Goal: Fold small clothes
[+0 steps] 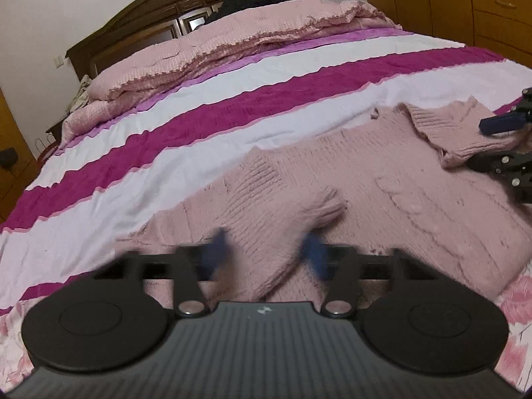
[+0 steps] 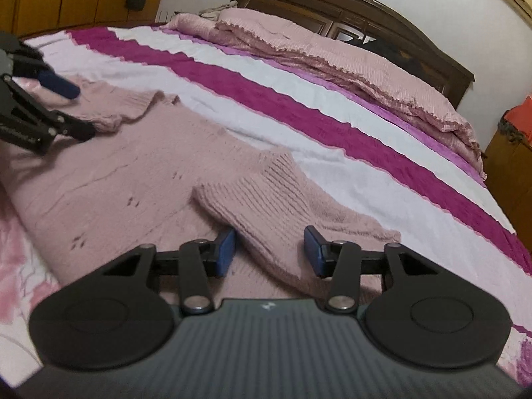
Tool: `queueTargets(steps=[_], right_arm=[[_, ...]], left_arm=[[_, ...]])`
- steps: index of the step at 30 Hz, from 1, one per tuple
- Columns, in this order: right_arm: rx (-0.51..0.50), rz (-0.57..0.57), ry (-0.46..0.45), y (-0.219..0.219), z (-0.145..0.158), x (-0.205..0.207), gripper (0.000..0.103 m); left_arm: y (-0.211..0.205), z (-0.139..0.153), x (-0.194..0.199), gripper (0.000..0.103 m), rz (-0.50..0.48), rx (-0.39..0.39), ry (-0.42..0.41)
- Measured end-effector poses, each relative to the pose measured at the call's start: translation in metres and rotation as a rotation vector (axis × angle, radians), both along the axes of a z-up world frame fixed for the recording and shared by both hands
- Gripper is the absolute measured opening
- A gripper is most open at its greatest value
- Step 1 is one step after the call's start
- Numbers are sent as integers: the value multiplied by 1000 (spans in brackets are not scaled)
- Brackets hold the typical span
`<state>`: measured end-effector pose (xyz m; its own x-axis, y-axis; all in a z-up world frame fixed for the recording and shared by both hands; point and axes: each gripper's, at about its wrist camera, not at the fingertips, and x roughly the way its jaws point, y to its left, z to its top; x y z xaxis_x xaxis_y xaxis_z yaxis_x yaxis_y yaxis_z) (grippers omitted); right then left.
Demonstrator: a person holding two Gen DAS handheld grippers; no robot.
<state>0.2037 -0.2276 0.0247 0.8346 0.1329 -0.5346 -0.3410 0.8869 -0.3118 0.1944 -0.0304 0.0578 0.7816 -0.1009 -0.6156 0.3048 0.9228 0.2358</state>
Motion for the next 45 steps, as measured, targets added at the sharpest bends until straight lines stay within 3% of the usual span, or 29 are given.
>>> queueTargets(steps=[1, 3, 9, 13, 16, 17, 23, 28, 32, 36, 42, 45], right_arm=[[8, -2, -4, -1, 2, 1, 10], [46, -25, -36, -7, 8, 1, 11], [137, -196, -127, -42, 24, 8, 11], [214, -356, -67, -71, 15, 29, 14], [201, -439, -3, -83, -1, 40, 14], [206, -450, 6, -86, -5, 41, 14], [236, -475, -27, -94, 6, 29, 19], [291, -360, -109, -82, 26, 12, 19], [339, -232, -37, -71, 21, 18, 19], [271, -277, 87, -68, -5, 42, 18], [398, -272, 68, -87, 7, 36, 20], [386, -312, 38, -97, 11, 44, 48]], left_arm=[[1, 1, 3, 20, 6, -6, 5], [8, 6, 6, 14, 35, -14, -19], [47, 19, 29, 14, 209, -53, -70], [66, 14, 53, 15, 276, -41, -42], [67, 3, 68, 17, 299, 1, -21], [68, -1, 73, 22, 308, 4, -8], [87, -2, 79, 43, 372, -88, 6], [93, 16, 64, 48, 377, -108, -53], [91, 18, 63, 48, 377, -94, -60], [90, 3, 65, 48, 382, -86, -27], [92, -5, 57, 49, 383, -94, 6], [94, 4, 42, 49, 376, -149, 26]])
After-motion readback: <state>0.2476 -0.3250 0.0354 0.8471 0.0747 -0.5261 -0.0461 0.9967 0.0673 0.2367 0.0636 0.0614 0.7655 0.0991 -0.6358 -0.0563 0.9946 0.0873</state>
